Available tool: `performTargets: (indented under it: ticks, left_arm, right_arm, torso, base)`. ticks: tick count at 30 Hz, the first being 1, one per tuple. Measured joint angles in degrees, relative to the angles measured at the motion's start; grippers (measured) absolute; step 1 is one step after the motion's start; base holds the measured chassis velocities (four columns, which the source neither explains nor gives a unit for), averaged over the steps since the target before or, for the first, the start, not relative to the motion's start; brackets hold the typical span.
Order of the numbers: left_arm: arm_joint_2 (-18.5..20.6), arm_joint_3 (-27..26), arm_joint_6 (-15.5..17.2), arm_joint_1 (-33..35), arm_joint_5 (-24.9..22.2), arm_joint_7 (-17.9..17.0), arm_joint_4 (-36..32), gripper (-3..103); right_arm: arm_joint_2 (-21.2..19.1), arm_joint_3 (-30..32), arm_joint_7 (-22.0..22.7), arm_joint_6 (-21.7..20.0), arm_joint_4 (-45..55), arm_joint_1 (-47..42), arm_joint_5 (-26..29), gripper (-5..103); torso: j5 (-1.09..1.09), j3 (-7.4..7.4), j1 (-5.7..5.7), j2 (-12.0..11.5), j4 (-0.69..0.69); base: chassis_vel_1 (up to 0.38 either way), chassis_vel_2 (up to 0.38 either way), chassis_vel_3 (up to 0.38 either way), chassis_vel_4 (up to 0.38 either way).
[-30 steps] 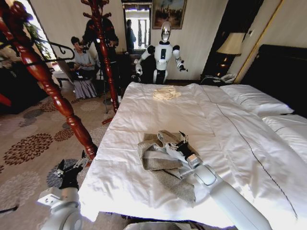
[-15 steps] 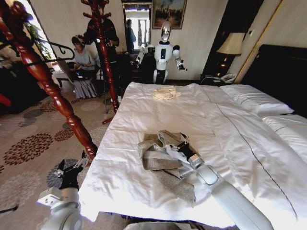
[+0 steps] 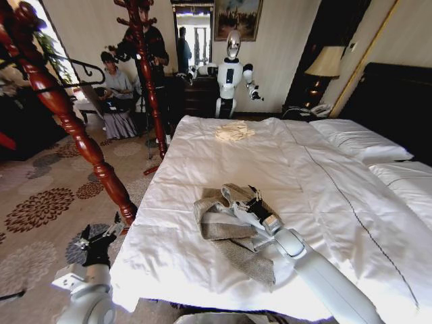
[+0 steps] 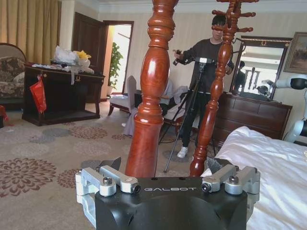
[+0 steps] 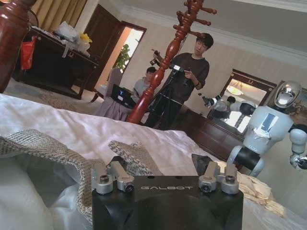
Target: Pick up the clothes from the bed and hang them on the clothes hanger.
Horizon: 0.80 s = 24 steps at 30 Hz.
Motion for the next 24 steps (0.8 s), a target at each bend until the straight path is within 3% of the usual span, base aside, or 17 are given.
performTargets:
  ticks: [1,5,7,9,10,11,13,17,22,24]
  left_arm:
    - [0.0,0.0,0.0,0.0,0.0,0.0,0.0,100]
    - [0.1,0.1,0.0,-0.1,0.0,0.0,0.1,100]
    - [0.1,0.1,0.0,-0.1,0.0,0.0,0.1,100]
    - [0.1,0.0,0.0,-0.1,0.0,0.0,0.1,100]
    - [0.1,0.0,0.0,-0.1,0.0,0.0,0.1,100]
    - [0.1,0.0,-0.1,-0.2,-0.1,0.0,0.1,100]
    - [0.0,0.1,-0.1,-0.2,-0.1,0.0,0.1,100]
    - [-0.2,0.2,-0.1,-0.2,-0.1,0.0,0.1,100]
    - [-0.2,0.2,-0.1,-0.2,-0.1,0.0,0.0,100]
    - [-0.2,0.2,-0.1,-0.2,-0.1,0.0,-0.2,100]
  right_arm:
    - [0.0,0.0,0.0,0.0,0.0,0.0,0.0,74]
    - [0.0,1.1,-0.2,0.1,-0.6,0.1,0.1,53]
    - [0.0,1.3,-0.2,0.1,-0.6,0.1,0.2,53]
    - [0.0,1.8,-0.5,0.1,-0.5,-0.1,0.9,42]
    - [0.0,2.0,-0.7,0.1,-0.5,-0.2,1.2,42]
    - [-0.2,2.4,-1.1,0.1,-0.2,-0.5,2.0,31]
    - [-0.3,2.6,-1.3,0.1,-0.1,-0.8,2.5,31]
    - [-0.9,3.4,-1.8,0.2,1.0,-1.9,6.4,9]
    - [-1.4,4.2,-3.1,0.5,2.3,-2.6,10.5,2]
    - [-1.7,4.8,-4.5,0.6,3.6,-3.2,15.1,1]
  torso:
    - [0.00,0.00,0.00,0.0,0.00]
    - [0.00,0.00,0.00,0.0,0.00]
    - [0.00,0.00,0.00,0.0,0.00]
    - [0.00,0.00,0.00,0.0,0.00]
    - [0.00,0.00,0.00,0.0,0.00]
    - [0.00,0.00,0.00,0.0,0.00]
    - [0.00,0.00,0.00,0.0,0.00]
    - [0.00,0.00,0.00,0.0,0.00]
    - [0.00,0.00,0.00,0.0,0.00]
    - [0.01,0.00,0.00,0.0,0.00]
  base:
    - [0.000,0.000,0.000,0.000]
    - [0.000,0.000,0.000,0.000]
    - [0.000,0.000,0.000,0.000]
    - [0.000,0.000,0.000,0.000]
    - [0.000,0.000,0.000,0.000]
    - [0.000,0.000,0.000,0.000]
    - [0.000,0.000,0.000,0.000]
    - [0.000,0.000,0.000,0.000]
    - [0.000,0.000,0.000,0.000]
    - [0.000,0.000,0.000,0.000]
